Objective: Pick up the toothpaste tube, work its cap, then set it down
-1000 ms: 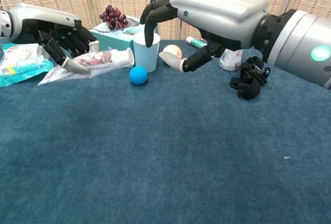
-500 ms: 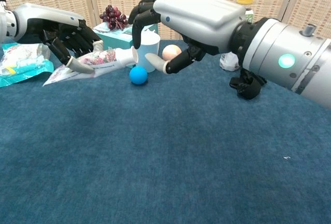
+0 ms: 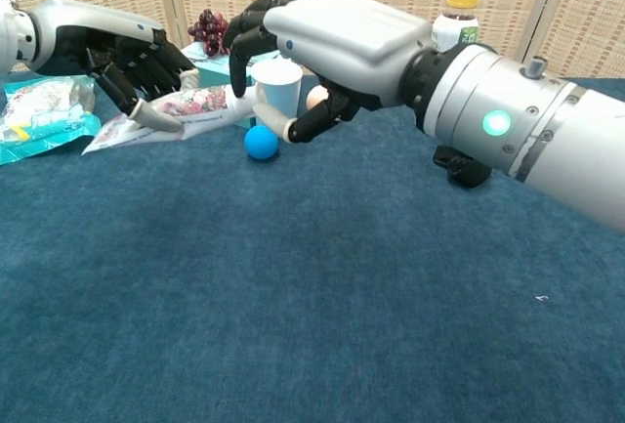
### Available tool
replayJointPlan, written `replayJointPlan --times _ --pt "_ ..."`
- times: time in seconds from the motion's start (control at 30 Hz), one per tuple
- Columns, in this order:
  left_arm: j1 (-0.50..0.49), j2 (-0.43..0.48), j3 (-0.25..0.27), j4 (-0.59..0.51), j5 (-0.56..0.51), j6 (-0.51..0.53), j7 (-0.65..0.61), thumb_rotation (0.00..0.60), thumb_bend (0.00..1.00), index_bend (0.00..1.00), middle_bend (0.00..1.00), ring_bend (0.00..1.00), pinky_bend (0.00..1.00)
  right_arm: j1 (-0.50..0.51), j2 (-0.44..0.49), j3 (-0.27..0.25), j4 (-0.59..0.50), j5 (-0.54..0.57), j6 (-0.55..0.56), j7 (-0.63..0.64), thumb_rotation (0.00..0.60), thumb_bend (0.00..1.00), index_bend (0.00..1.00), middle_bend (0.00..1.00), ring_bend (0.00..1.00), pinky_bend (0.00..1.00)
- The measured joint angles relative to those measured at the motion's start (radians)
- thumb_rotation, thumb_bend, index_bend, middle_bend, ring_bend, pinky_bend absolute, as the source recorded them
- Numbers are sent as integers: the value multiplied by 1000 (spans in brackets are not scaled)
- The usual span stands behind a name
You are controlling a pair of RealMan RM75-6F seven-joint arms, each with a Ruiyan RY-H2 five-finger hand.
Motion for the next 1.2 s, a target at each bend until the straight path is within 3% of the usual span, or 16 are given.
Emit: replayJointPlan --times 0.5,1.2 --pt "11 12 -3 -9 21 2 -24 600 468 621 683 536 412 12 5 -1 12 45 -1 -18 463 454 397 161 0 0" --pt "29 33 -22 3 112 -22 -166 600 475 637 700 542 412 22 2 -15 37 80 -2 -24 464 455 397 161 0 0"
